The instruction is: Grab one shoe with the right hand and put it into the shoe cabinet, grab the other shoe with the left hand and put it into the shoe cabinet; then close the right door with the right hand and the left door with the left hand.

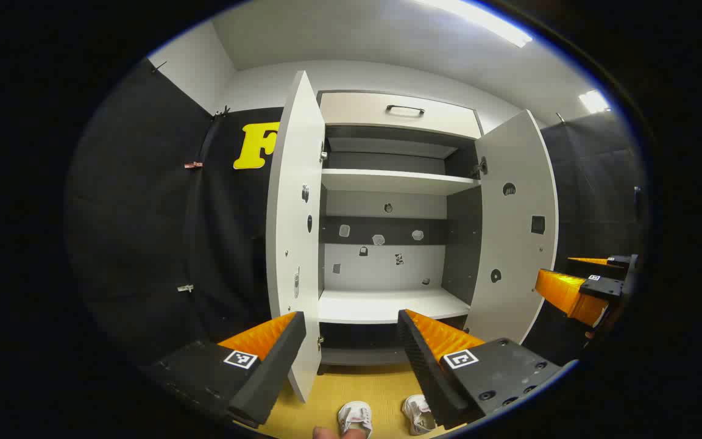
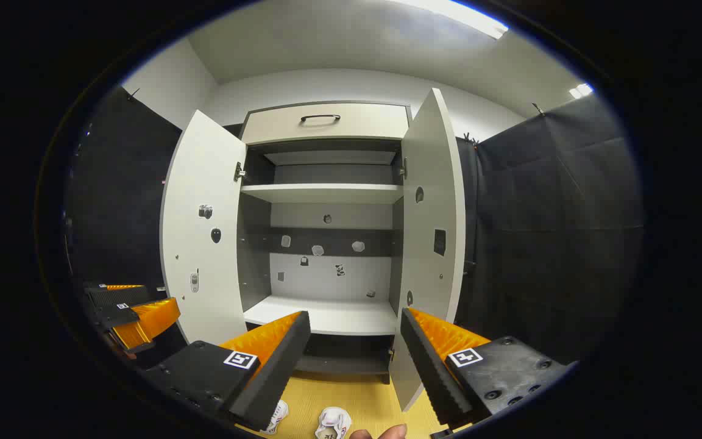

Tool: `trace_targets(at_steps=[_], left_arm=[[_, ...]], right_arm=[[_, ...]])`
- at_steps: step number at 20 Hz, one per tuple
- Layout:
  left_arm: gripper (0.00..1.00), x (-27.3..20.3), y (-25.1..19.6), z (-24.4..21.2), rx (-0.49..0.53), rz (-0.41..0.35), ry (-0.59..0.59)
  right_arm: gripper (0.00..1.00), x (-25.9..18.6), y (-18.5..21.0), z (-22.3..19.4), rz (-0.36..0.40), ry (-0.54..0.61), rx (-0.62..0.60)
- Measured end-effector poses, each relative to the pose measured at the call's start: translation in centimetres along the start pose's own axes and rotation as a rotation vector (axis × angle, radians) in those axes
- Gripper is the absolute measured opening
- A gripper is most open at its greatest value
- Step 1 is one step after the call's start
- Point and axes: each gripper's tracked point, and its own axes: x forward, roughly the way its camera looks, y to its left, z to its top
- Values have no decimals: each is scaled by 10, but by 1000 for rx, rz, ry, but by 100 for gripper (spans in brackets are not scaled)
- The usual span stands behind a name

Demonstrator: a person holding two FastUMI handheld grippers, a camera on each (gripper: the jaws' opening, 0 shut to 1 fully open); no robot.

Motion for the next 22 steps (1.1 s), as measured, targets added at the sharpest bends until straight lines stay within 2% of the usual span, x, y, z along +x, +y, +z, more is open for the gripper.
trace_targets(at_steps=[15,19,22], left_arm=[[95,-3,0,3,27,0,-28],[94,-5,7,0,32,11,-40],[94,-4,12,-6,24,23,-34]], right_arm=[[98,-5,0,-17,3,18,9],[98,-7,9,-41,27,67,20],[98,-9,20,-80,56,155,42]])
